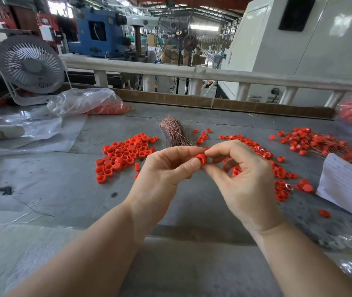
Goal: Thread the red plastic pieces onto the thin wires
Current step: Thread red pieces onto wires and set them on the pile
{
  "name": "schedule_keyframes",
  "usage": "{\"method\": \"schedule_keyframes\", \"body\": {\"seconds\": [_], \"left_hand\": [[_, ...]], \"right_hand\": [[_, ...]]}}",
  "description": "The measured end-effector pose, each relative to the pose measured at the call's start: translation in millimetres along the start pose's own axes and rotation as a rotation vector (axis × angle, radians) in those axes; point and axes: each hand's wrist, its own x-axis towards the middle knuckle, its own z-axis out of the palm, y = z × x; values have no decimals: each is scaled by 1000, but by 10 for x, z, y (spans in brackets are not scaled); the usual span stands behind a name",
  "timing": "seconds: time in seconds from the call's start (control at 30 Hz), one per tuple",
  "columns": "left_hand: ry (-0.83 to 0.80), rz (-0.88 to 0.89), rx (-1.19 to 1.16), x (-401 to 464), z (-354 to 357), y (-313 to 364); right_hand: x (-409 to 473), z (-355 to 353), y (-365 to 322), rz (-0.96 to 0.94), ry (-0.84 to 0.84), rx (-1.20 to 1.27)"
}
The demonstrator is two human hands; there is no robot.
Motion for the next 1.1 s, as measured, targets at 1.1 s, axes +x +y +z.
{"method": "schedule_keyframes", "body": {"seconds": [1.1], "left_hand": [[59,20,32,-3,38,23]], "right_hand": [[39,17,14,438,-56,411]]}}
